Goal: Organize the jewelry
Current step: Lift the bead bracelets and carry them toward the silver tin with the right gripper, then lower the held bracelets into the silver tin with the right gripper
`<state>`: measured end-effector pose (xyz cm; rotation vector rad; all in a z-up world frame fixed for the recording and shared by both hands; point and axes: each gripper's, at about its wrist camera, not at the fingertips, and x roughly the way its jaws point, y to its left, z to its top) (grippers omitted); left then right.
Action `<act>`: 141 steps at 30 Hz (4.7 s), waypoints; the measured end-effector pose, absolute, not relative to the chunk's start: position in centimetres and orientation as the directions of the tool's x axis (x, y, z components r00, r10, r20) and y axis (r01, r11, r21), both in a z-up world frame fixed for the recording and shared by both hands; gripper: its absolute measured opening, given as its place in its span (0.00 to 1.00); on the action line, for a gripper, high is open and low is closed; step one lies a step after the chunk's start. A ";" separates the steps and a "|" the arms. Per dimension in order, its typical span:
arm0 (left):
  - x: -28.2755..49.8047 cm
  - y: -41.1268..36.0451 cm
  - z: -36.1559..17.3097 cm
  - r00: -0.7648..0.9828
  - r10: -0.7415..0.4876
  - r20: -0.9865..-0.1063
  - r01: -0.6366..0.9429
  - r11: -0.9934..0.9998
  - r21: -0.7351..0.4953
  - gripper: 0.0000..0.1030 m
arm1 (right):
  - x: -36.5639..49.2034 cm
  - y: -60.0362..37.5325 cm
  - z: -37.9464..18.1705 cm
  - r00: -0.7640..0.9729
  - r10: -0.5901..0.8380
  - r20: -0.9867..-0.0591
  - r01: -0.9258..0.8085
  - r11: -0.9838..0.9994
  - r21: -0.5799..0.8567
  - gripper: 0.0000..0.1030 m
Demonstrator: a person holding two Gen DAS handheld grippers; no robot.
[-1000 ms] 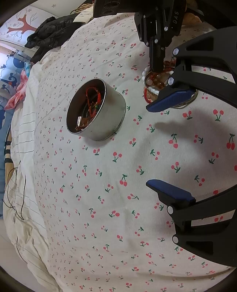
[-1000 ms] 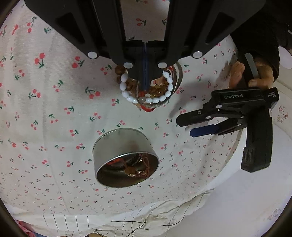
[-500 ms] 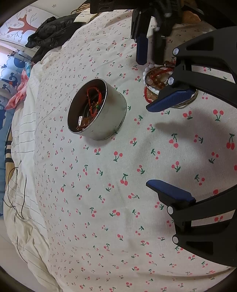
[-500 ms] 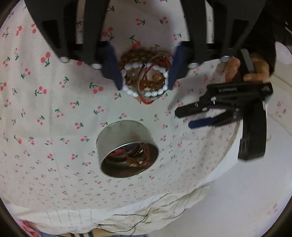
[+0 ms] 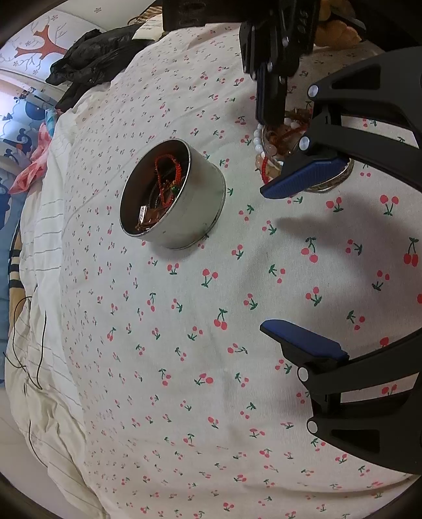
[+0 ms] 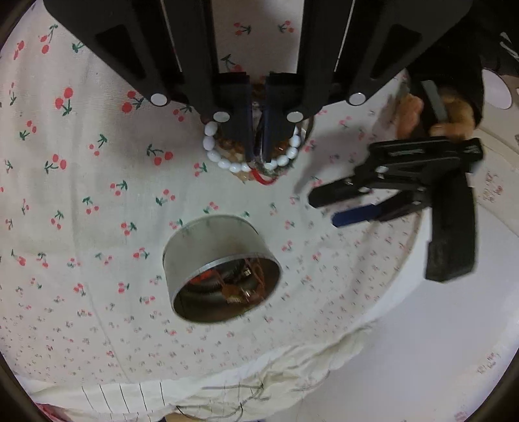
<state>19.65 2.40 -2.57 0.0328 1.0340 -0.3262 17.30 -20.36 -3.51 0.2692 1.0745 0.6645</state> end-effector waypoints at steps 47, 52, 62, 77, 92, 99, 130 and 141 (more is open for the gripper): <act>20.8 -1.0 -4.5 0.413 -0.354 -0.839 0.400 0.898 -0.182 0.75 | 15.5 -24.5 1.3 0.402 0.734 -0.547 -0.431 0.679 0.594 0.06; 20.2 -2.5 -5.3 0.438 -0.287 -0.852 0.444 0.893 -0.073 0.75 | 16.0 -26.1 1.2 0.431 0.710 -0.557 -0.382 0.703 0.600 0.06; 19.5 -2.0 -4.1 0.372 -0.426 -0.825 0.491 0.844 -0.214 0.01 | 16.7 -26.4 0.2 0.433 0.691 -0.579 -0.345 0.720 0.601 0.06; 19.1 0.2 -0.3 0.404 -0.563 -0.721 0.486 0.800 -0.352 0.01 | 16.9 -26.7 -0.1 0.452 0.676 -0.582 -0.323 0.733 0.599 0.06; 18.3 0.0 3.5 0.525 -0.466 -0.712 0.483 0.852 -0.202 0.01 | 17.0 -25.5 2.2 0.488 0.729 -0.480 -0.414 0.677 0.608 0.06; 19.3 -0.2 5.2 0.550 -0.469 -0.691 0.479 0.855 -0.199 0.01 | 17.2 -25.1 3.0 0.499 0.741 -0.449 -0.435 0.663 0.609 0.06; 27.8 -2.0 0.4 0.501 -0.466 -0.729 0.390 0.874 -0.290 0.01 | 25.7 -21.4 1.9 0.522 0.654 -0.548 -0.420 0.756 0.502 0.06; 27.6 0.3 1.4 0.541 -0.378 -0.751 0.305 0.921 -0.244 0.49 | 26.5 -19.1 -1.5 0.507 0.532 -0.678 -0.399 0.842 0.362 0.06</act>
